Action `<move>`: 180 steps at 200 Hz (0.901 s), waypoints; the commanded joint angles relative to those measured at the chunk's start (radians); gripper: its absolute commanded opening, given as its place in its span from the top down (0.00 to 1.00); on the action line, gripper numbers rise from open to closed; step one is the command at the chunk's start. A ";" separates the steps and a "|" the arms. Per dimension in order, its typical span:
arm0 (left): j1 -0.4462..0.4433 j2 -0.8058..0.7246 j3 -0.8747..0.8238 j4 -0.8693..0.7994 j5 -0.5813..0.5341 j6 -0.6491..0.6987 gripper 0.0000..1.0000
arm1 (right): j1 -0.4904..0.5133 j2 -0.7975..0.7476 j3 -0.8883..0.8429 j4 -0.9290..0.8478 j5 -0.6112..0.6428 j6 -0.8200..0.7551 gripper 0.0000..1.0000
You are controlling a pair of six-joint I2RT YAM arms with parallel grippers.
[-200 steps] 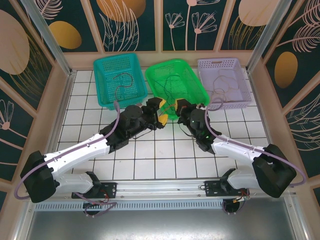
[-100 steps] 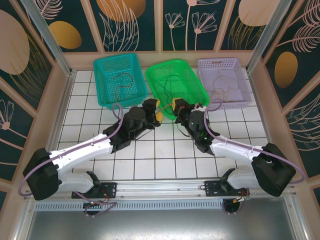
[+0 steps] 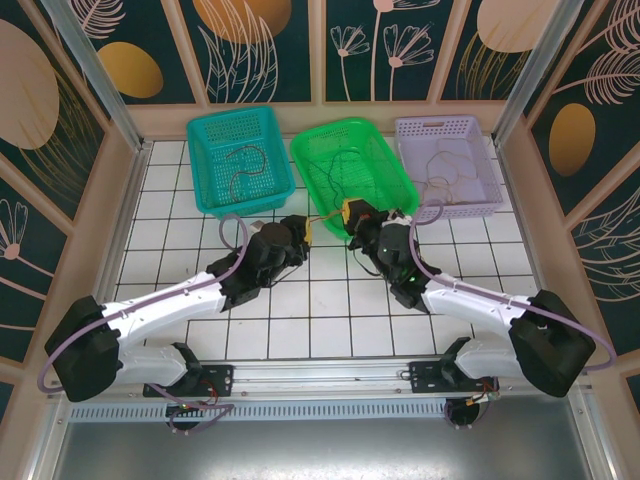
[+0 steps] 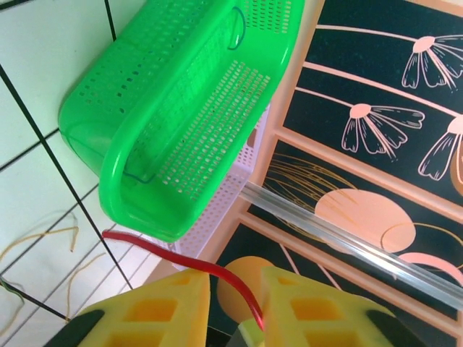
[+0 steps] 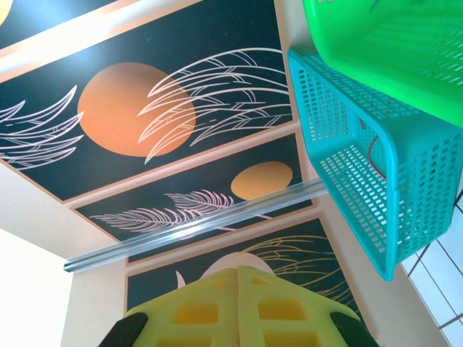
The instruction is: Untangle the cables
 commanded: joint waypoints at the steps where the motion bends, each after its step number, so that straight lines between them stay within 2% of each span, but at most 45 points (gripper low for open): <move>1: 0.024 -0.029 -0.033 -0.007 -0.058 -0.452 0.82 | 0.008 -0.044 -0.012 -0.011 -0.006 0.036 1.00; 71: 0.098 -0.051 -0.028 -0.061 -0.049 -0.333 1.00 | 0.014 -0.061 -0.006 -0.090 -0.041 0.061 1.00; 115: 0.151 -0.090 -0.002 -0.150 -0.074 -0.142 1.00 | 0.000 -0.071 0.018 -0.204 -0.092 0.039 1.00; 133: 0.169 -0.091 0.037 -0.197 -0.084 -0.017 1.00 | -0.008 -0.064 0.058 -0.289 -0.117 -0.001 1.00; 154: 0.190 -0.084 0.115 -0.271 -0.095 0.235 1.00 | -0.035 -0.038 0.115 -0.389 -0.190 -0.041 1.00; 180: 0.196 -0.050 0.283 -0.448 -0.149 0.533 1.00 | -0.068 -0.004 0.226 -0.569 -0.240 -0.148 1.00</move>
